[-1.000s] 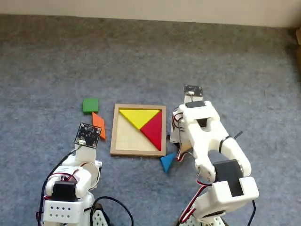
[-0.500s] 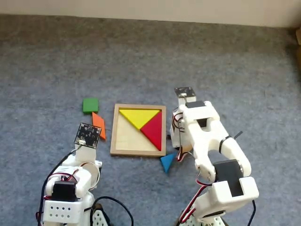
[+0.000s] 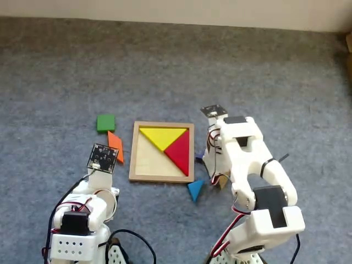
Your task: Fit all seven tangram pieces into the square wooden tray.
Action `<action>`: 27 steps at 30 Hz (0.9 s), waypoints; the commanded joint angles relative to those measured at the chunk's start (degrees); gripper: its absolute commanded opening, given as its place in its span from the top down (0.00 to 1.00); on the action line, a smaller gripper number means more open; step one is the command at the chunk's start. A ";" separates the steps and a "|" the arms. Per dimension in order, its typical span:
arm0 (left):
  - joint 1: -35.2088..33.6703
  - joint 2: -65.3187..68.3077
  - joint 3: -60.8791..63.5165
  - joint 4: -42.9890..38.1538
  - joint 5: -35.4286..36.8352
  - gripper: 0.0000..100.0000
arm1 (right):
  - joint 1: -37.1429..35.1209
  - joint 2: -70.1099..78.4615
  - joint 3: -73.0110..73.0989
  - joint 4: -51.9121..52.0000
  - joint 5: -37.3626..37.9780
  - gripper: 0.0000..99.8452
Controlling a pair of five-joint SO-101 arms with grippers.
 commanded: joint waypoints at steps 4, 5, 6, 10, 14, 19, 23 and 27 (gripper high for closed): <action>-0.48 -2.86 1.10 0.35 -0.44 0.99 | 1.27 -9.10 -2.86 3.30 0.53 0.81; -0.48 -2.86 1.10 0.35 -0.44 0.99 | 1.27 -10.15 -2.77 3.38 0.44 0.81; -0.48 -2.86 1.10 0.35 -0.44 0.99 | 1.27 -11.03 -2.77 3.38 0.44 0.81; -0.48 -2.86 1.10 0.35 -0.44 0.99 | 0.04 -13.58 -2.77 3.47 0.44 0.81; -0.48 -2.86 1.10 0.35 -0.44 0.99 | -4.44 -14.20 -2.77 3.38 -1.49 0.81; -0.48 -2.86 1.10 0.35 -0.44 0.99 | -10.51 -14.46 -3.03 2.95 -5.27 0.81; -0.48 -2.86 1.10 0.35 -0.44 0.99 | -14.81 -14.46 -3.21 2.86 -10.37 0.81; -0.48 -2.86 1.10 0.35 -0.44 0.99 | -18.24 -13.93 -3.21 1.19 -18.55 0.81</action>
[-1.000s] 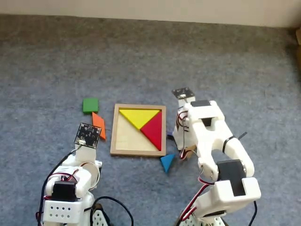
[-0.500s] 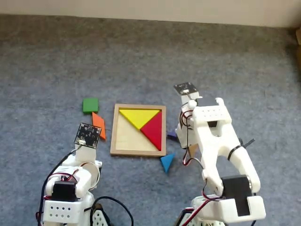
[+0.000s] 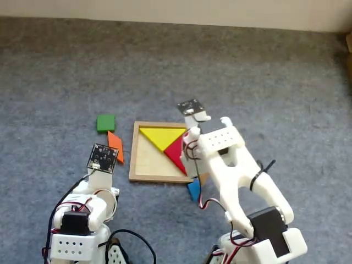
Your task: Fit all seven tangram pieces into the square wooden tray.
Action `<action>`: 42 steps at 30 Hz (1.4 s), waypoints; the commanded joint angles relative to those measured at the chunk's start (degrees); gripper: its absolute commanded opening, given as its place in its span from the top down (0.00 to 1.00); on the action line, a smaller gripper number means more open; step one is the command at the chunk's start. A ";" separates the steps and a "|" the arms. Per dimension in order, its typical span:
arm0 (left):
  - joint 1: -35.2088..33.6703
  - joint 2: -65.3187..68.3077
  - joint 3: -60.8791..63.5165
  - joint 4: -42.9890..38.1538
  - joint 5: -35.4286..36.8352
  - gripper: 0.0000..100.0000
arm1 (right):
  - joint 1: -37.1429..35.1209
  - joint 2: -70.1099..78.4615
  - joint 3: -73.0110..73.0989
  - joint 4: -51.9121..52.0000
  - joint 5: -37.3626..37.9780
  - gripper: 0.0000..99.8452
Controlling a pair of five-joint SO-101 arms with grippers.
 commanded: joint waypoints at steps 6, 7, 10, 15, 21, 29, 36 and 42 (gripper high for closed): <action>-0.48 -2.86 1.10 0.35 -0.44 0.99 | -6.64 -3.03 -1.19 -11.21 -13.98 0.81; -0.48 -2.86 1.10 0.35 -0.44 0.99 | -6.99 -3.30 -0.57 -12.00 -14.24 0.81; -0.48 -2.86 1.10 0.35 -0.44 0.99 | -8.66 -3.12 0.48 -14.55 -14.15 0.81; -0.48 -2.86 1.10 0.35 -0.44 0.99 | -10.95 -3.30 4.18 -19.65 -14.24 0.81; -0.48 -2.86 1.10 0.35 -0.44 0.99 | -10.95 -2.95 5.05 -20.70 -14.95 0.81; -0.48 -2.86 1.10 0.35 -0.44 0.99 | -11.56 -2.95 4.62 -20.79 -34.29 0.81; -0.48 -2.86 1.10 0.35 -0.44 0.99 | -12.53 -2.86 4.97 -20.79 -42.99 0.81; -0.48 -2.86 1.10 0.35 -0.44 0.99 | -12.53 -2.86 4.97 -20.79 -44.92 0.80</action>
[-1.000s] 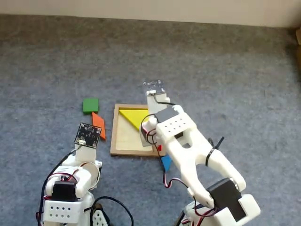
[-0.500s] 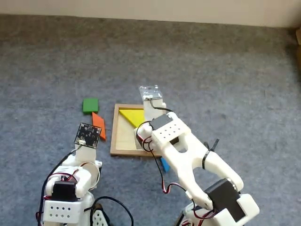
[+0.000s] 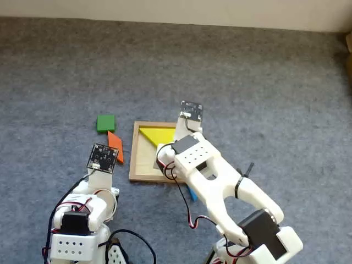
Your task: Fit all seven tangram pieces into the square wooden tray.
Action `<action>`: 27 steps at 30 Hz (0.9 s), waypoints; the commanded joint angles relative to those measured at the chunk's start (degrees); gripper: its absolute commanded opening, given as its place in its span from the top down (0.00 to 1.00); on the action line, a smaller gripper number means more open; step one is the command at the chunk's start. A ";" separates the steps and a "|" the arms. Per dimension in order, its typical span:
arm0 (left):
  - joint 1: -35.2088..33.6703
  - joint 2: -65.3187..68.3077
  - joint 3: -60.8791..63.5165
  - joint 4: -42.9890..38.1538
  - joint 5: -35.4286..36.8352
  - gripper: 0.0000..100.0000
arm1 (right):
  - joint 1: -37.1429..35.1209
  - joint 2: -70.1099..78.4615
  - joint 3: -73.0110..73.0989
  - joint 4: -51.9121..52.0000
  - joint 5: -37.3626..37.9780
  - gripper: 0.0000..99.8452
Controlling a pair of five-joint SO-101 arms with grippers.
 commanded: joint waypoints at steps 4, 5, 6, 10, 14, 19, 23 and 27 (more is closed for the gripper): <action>-0.48 -2.86 1.10 0.35 -0.44 0.99 | -0.66 -2.86 -0.66 -0.92 -1.67 0.80; -0.48 -2.86 1.10 0.35 -0.44 0.99 | -0.66 -2.86 -0.66 -0.92 -1.67 0.80; -0.48 -2.86 1.10 0.35 -0.44 0.99 | -0.66 -2.86 -0.66 -0.92 -1.67 0.79; -0.48 -2.86 1.10 0.35 -0.44 0.99 | -2.24 -2.86 -0.22 -0.92 -1.67 0.70; -0.48 -2.86 1.10 0.35 -0.44 0.99 | -5.05 -3.03 -0.22 -0.92 -1.67 0.66; -0.48 -2.86 1.10 0.35 -0.44 0.99 | -4.44 -3.47 -0.57 -0.57 -1.58 0.66; -0.48 -2.86 1.10 0.35 -0.44 0.99 | -1.98 -4.62 -0.31 -0.48 -1.23 0.67; -0.48 -2.86 1.10 0.35 -0.44 0.99 | -0.48 -8.75 -0.13 -0.57 -1.14 0.76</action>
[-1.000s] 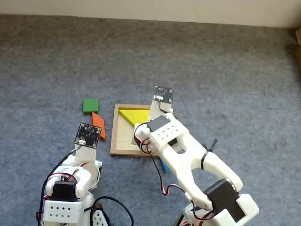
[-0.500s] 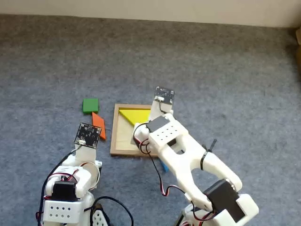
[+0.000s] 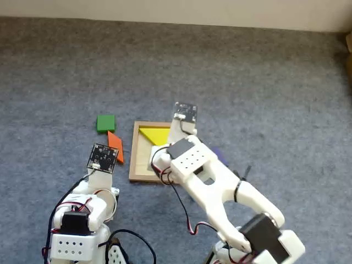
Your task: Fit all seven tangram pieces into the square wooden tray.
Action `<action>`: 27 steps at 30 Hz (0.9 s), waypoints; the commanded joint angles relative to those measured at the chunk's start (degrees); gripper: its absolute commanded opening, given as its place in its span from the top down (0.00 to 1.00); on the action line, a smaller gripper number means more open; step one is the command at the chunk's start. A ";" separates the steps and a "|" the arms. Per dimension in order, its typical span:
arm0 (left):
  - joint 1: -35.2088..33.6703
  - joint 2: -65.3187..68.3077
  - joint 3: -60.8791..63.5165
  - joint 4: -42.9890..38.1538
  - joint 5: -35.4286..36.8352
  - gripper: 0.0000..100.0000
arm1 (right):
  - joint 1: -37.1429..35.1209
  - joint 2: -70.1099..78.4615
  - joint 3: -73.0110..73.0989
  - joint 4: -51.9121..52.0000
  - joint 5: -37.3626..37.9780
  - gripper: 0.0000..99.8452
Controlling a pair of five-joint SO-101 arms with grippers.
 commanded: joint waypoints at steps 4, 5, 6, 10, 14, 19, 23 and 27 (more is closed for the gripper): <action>-0.48 -2.86 1.10 0.35 -0.44 0.99 | 2.77 -5.49 -0.13 -0.92 3.43 0.90; -0.48 -2.86 1.10 0.35 -0.44 0.99 | 2.68 -4.88 -0.13 -1.01 4.84 0.92; -0.48 -2.86 1.10 0.35 -0.44 0.99 | 2.59 -4.09 -0.13 -1.01 5.98 0.94; -0.48 -2.86 1.10 0.35 -0.44 0.99 | 2.68 -0.31 -0.13 -4.88 9.41 1.00; -0.48 -2.86 1.10 0.35 -0.44 0.99 | 2.33 3.38 -0.13 -5.05 10.02 1.00; -0.48 -2.86 1.10 0.35 -0.44 0.99 | 2.42 5.67 -0.04 -1.98 10.11 1.00; -0.48 -2.86 1.10 0.35 -0.44 0.99 | 2.95 6.11 -0.04 1.01 10.20 1.00; -0.48 -2.86 1.10 0.35 -0.44 0.99 | 6.11 6.11 -0.04 2.24 10.37 1.00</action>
